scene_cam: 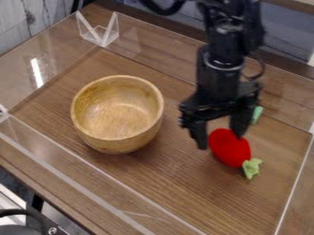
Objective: Move the red object to the left
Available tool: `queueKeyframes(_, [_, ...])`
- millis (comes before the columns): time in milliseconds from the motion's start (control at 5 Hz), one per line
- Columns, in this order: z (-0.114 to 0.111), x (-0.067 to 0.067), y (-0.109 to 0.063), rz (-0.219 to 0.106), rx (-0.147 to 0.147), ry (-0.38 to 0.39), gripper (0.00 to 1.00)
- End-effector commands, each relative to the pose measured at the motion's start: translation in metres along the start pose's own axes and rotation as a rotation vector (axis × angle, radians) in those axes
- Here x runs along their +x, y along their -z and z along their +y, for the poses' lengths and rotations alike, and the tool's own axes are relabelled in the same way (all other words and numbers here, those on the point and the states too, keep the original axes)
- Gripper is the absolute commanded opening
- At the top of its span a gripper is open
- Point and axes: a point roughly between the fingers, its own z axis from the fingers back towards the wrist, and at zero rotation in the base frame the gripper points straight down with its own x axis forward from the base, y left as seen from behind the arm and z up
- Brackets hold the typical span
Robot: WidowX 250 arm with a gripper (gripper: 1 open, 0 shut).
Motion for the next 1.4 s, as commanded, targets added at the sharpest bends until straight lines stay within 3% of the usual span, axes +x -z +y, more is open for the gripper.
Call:
queueKeyframes(0, [-0.014, -0.014, -0.015, -0.003, -0.078, -0.078, 1.0])
queueKeyframes(600, [-0.014, -0.022, -0.01, 0.035, -0.154, -0.23, 1.0])
queueKeyframes(1200, [-0.014, 0.019, -0.016, 0.005, -0.213, -0.368, 1.0])
